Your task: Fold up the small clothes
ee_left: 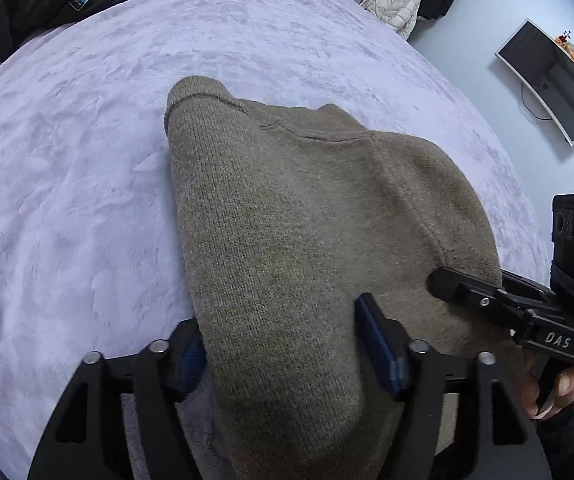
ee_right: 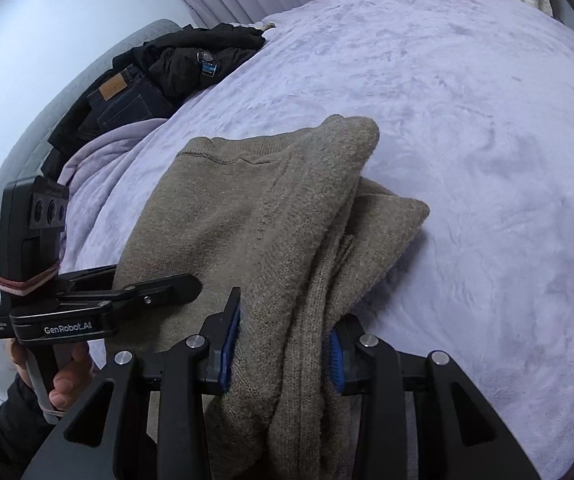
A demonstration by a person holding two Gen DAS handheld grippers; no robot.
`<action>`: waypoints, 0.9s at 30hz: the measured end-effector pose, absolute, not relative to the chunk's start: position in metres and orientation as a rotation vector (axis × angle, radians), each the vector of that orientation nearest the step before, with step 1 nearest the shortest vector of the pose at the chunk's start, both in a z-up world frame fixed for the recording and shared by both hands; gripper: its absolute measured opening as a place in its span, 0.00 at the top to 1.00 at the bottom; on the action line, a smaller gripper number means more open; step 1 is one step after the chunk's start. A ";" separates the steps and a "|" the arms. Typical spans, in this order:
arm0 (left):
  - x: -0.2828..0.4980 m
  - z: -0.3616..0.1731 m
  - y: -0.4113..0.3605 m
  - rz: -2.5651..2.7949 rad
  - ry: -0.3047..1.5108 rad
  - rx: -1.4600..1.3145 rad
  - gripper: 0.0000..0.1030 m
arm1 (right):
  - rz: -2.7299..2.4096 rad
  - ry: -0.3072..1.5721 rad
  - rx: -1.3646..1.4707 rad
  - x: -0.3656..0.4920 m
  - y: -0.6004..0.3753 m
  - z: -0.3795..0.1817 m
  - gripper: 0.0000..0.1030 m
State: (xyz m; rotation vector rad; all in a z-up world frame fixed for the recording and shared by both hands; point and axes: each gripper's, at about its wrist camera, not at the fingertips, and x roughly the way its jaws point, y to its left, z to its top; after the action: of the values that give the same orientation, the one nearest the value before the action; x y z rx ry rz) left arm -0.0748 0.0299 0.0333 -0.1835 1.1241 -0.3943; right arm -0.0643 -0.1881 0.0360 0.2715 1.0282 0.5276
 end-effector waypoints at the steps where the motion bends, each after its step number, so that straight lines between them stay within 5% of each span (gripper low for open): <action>1: -0.076 0.033 0.032 -0.377 1.117 -0.175 0.19 | 0.527 1.035 0.299 -0.064 -0.194 0.034 0.55; 6: -0.087 0.046 0.050 -0.327 1.097 -0.192 0.19 | 0.467 1.041 0.353 -0.067 -0.216 0.037 0.38; 16: -0.125 0.096 0.028 -0.398 0.897 -0.055 0.19 | 0.658 0.760 -0.160 -0.152 -0.161 0.115 0.38; 27: -0.128 0.045 -0.002 -0.448 0.976 0.027 0.19 | 0.695 0.909 -0.155 -0.139 -0.169 0.048 0.38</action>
State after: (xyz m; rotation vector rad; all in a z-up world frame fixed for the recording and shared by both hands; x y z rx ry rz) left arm -0.1284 -0.0024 0.0448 0.0275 0.9755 -0.4476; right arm -0.1391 -0.1685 0.0483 -0.1550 0.9092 0.6954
